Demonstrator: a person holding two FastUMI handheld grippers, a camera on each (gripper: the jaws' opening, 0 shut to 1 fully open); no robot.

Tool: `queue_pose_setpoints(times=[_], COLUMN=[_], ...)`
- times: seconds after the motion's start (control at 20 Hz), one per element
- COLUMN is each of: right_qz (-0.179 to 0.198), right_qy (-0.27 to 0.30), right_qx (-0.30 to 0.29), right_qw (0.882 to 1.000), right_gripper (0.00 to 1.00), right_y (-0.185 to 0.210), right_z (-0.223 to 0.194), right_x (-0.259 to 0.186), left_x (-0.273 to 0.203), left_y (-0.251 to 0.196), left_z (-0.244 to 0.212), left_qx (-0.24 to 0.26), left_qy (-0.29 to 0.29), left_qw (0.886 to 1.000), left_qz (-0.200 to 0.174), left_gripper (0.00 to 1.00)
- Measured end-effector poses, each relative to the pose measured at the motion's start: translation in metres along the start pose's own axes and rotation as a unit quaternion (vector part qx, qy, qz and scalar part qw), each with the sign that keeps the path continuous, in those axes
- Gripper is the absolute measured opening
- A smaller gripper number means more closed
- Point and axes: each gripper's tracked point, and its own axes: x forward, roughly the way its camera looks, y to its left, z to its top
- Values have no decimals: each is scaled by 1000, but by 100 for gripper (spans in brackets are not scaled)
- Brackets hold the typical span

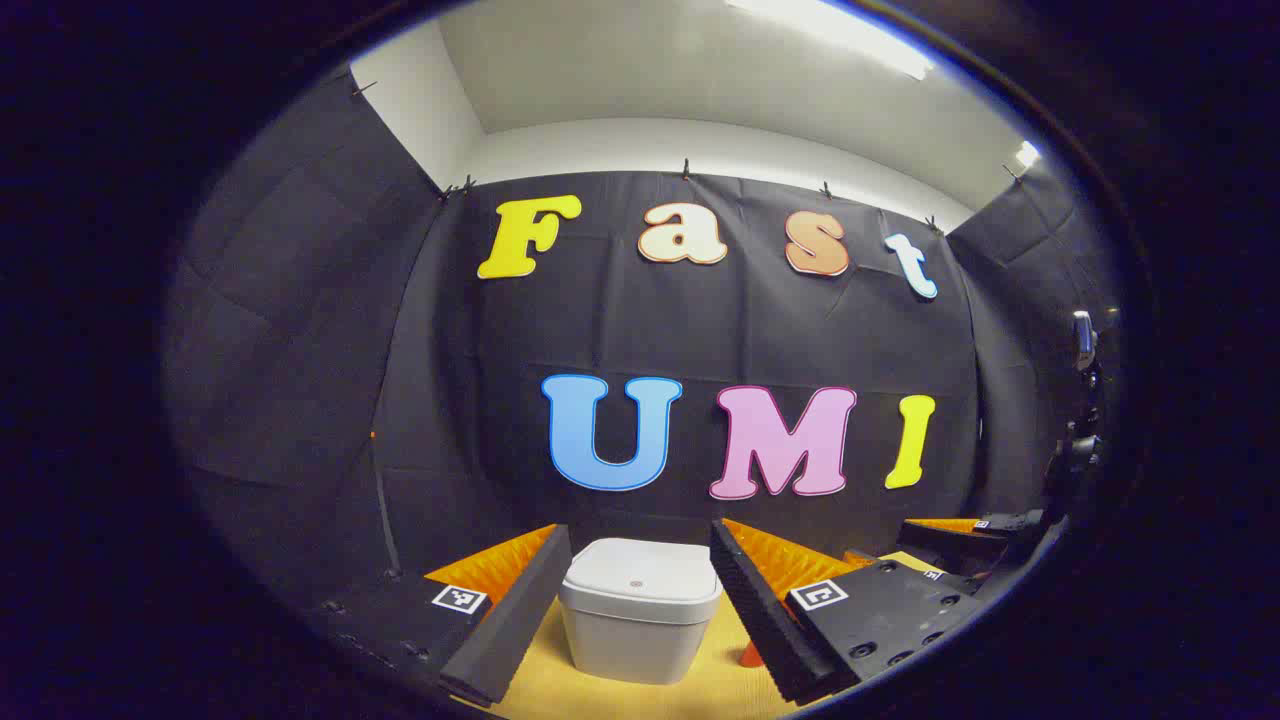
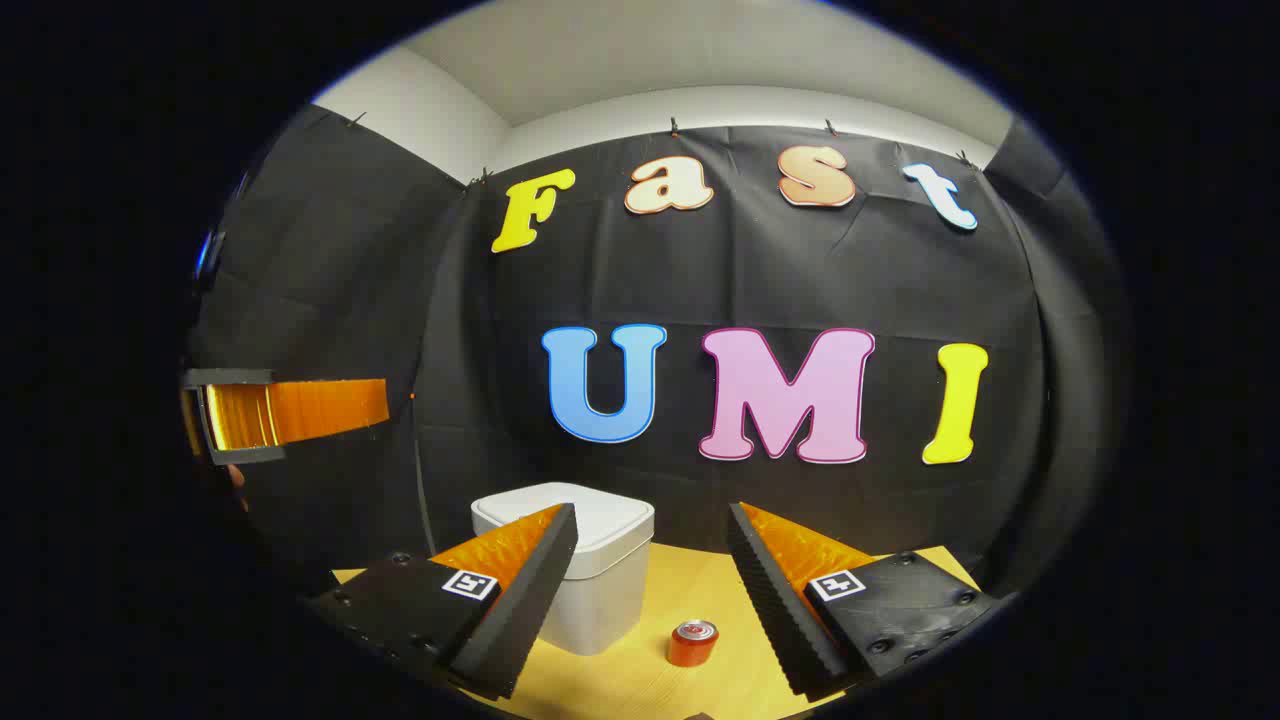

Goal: Press the lid of the desktop garbage bin to open it, pick up the crumpled paper on the desktop and throw it into the bin, then pick up the pop can on the desktop and drop it into the bin, and finally close the garbage bin lid.

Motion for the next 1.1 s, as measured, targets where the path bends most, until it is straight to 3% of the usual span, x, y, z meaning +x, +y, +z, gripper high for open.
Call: queue_pose_setpoints(times=[0.25,0.5,0.8,1.1], right_qz=[18,14,-5,-34], right_qy=[-7,6,-3,3], right_qx=[8,8,11,8], right_qw=[1000,1000,1000,999], right_gripper=[96,97,97,96], right_y=[-2,-6,1,2], right_z=[-2,-6,3,2], right_x=[6,8,15,16], left_x=[9,16,27,33], left_y=[0,5,21,22], left_z=[3,2,1,-3], left_qx=[-12,8,-8,-18], left_qy=[-17,-13,-17,-11], left_qw=[1000,1000,1000,1000], left_qz=[2,-1,2,-19], left_gripper=[94,94,94,94])
